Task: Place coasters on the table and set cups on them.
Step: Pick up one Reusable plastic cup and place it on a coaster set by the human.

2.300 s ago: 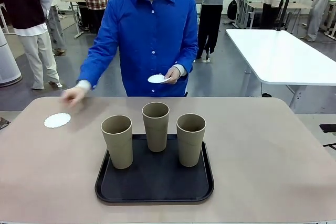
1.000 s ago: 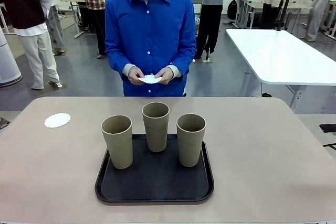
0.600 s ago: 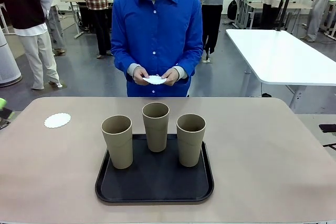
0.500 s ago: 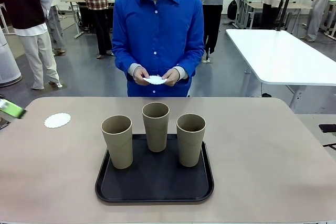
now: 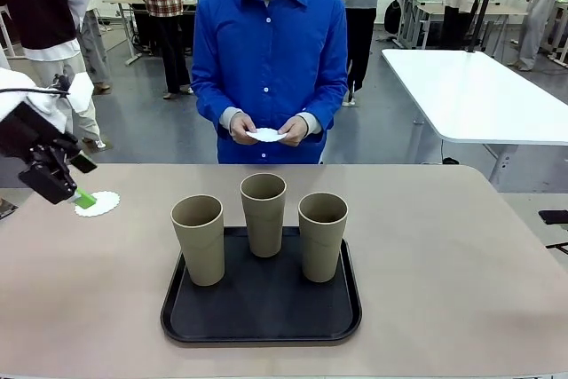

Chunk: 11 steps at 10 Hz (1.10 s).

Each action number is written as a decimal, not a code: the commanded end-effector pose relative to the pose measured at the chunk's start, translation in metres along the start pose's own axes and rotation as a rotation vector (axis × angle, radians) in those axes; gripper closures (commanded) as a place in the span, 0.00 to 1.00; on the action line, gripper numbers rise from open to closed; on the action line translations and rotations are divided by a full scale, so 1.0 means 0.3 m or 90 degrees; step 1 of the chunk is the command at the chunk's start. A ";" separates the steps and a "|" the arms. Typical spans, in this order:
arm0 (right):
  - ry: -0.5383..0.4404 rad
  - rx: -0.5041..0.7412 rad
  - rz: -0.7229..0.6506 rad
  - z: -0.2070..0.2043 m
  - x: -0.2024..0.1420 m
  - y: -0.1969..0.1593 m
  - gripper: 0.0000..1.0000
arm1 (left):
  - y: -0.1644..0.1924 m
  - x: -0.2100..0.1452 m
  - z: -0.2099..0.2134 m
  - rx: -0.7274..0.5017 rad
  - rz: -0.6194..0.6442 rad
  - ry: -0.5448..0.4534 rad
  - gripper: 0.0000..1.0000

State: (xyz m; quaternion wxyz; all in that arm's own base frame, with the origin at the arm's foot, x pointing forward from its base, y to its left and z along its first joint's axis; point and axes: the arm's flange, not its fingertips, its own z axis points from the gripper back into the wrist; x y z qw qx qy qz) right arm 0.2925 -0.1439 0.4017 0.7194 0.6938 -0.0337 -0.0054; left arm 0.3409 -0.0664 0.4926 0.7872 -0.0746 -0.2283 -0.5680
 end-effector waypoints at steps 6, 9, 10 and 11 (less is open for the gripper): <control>-0.004 0.007 0.003 0.003 0.001 0.002 0.00 | 0.047 -0.013 -0.038 0.033 -0.005 0.004 0.00; -0.004 0.007 0.003 0.003 0.001 0.002 0.00 | 0.094 -0.068 -0.092 -0.029 0.003 -0.057 0.00; -0.004 0.007 0.003 0.003 0.001 0.002 0.00 | 0.133 -0.097 -0.121 -0.072 0.010 -0.148 0.00; -0.004 0.007 0.003 0.003 0.001 0.002 0.00 | 0.188 -0.106 -0.138 -0.140 0.003 -0.234 0.00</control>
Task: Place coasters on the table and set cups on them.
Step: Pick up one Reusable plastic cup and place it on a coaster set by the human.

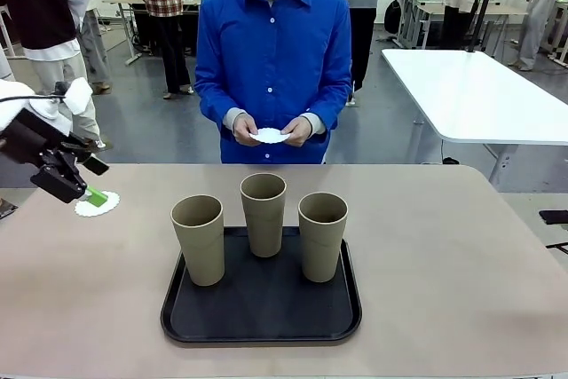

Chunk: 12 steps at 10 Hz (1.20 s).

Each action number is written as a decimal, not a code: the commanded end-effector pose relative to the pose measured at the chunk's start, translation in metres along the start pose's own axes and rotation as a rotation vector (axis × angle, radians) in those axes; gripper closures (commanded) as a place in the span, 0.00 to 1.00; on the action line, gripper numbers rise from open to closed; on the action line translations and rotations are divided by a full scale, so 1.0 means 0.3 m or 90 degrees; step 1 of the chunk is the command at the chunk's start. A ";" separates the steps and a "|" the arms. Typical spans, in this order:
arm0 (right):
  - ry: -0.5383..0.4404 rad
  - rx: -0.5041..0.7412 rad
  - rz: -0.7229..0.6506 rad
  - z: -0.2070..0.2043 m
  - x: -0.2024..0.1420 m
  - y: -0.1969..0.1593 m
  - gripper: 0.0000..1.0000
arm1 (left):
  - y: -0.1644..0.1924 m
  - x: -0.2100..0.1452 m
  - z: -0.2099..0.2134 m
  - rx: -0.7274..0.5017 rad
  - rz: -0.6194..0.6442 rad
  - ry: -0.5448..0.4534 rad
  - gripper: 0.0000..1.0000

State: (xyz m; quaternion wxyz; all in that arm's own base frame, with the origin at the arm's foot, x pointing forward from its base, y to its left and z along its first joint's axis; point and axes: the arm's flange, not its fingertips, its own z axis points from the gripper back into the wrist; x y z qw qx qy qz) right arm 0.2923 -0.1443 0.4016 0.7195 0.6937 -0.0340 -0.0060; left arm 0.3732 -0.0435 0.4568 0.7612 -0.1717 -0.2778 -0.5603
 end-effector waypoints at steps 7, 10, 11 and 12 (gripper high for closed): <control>-0.003 0.007 0.003 0.002 0.001 0.003 0.00 | 0.178 -0.261 -0.251 -0.180 -0.101 -0.353 0.00; -0.003 0.007 0.003 0.002 0.001 0.003 0.00 | 0.131 -0.270 -0.366 -0.140 -0.070 -0.362 0.00; -0.003 0.007 0.003 0.002 0.001 0.003 0.00 | 0.118 -0.265 -0.414 -0.146 -0.056 -0.346 0.00; -0.003 0.007 0.003 0.002 0.001 0.003 0.00 | 0.099 -0.258 -0.449 -0.167 -0.053 -0.341 0.00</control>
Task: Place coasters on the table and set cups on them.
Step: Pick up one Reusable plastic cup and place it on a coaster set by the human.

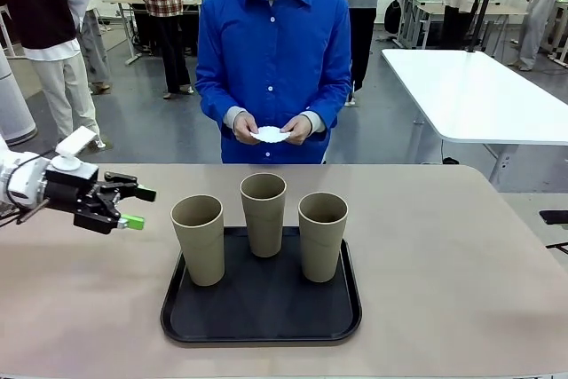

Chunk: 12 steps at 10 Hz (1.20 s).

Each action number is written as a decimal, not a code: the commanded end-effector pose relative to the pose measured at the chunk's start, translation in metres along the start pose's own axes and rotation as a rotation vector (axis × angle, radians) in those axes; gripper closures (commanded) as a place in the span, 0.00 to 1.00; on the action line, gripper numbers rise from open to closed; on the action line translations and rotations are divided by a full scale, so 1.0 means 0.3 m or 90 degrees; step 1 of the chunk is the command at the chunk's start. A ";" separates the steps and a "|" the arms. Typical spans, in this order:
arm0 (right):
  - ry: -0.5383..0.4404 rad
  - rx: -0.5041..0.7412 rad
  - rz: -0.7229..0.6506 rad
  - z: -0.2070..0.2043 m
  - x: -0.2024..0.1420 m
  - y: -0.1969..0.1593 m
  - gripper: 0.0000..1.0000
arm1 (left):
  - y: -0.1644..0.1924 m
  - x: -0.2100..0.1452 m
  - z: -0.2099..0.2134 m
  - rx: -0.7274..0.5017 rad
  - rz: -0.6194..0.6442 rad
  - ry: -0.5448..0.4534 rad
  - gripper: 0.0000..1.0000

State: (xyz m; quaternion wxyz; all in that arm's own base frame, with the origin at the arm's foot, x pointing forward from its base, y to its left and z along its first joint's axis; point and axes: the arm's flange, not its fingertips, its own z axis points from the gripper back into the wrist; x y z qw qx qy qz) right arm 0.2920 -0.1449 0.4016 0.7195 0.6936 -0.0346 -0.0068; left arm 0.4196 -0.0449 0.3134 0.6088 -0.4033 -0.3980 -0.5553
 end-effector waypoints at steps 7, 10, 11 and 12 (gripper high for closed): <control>-0.001 0.007 0.003 0.000 0.002 0.003 0.00 | -0.037 -0.027 -0.095 -0.038 0.008 0.019 0.00; -0.001 0.007 0.003 0.000 0.002 0.003 0.00 | -0.037 -0.027 -0.095 -0.038 0.008 0.019 0.00; -0.001 0.007 0.003 0.000 0.002 0.003 0.00 | -0.036 -0.029 -0.099 -0.035 0.011 0.026 0.00; -0.001 0.007 0.003 0.000 0.002 0.003 0.00 | -0.053 -0.050 -0.116 -0.078 0.002 0.016 0.00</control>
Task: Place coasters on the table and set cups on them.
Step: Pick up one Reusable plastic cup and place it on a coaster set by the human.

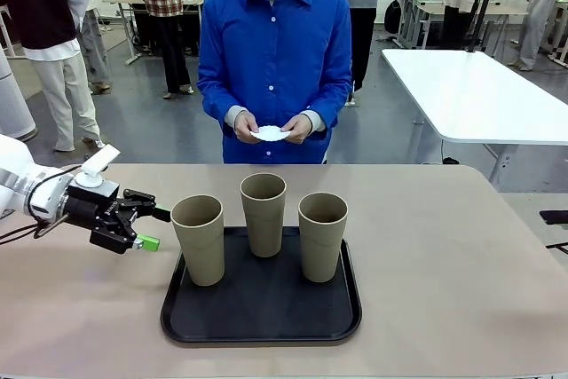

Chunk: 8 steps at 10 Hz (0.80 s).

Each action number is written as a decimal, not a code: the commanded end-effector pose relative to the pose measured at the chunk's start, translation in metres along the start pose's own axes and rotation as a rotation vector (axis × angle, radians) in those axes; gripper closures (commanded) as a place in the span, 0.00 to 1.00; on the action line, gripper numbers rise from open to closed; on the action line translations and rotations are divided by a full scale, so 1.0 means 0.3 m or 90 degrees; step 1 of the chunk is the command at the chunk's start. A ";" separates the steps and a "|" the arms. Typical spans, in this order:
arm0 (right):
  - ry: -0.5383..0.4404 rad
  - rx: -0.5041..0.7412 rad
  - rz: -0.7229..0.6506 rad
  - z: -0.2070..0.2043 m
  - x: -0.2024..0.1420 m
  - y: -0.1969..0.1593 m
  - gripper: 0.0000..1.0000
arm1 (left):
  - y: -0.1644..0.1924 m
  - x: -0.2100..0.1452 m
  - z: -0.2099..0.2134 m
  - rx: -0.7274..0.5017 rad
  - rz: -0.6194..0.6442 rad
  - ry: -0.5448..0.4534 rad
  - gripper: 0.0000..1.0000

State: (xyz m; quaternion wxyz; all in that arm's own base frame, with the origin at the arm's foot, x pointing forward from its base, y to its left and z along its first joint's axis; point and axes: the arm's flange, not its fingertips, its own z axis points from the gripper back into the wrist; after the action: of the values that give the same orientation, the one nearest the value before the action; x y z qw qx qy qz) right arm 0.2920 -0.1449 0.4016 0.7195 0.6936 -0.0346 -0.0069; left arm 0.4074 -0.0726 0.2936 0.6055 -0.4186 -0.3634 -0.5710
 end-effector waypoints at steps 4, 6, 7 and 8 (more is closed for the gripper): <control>-0.001 0.007 0.003 -0.001 0.002 0.003 0.00 | -0.002 -0.061 -0.022 -0.027 -0.032 -0.052 0.00; -0.001 0.007 0.003 -0.001 0.002 0.003 0.00 | 0.015 -0.083 -0.057 -0.017 -0.055 -0.070 0.00; -0.001 0.007 0.003 -0.001 0.002 0.003 0.00 | 0.017 -0.094 -0.082 -0.029 -0.057 -0.084 0.00; -0.001 0.007 0.003 -0.001 0.002 0.003 0.00 | 0.013 -0.102 -0.103 -0.037 -0.059 -0.094 0.00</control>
State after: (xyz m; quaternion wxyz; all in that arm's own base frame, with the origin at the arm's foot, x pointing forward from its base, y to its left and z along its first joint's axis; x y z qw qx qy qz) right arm 0.2920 -0.1450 0.4016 0.7195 0.6936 -0.0347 -0.0069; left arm 0.4059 -0.0814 0.2618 0.5607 -0.4534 -0.3858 -0.5754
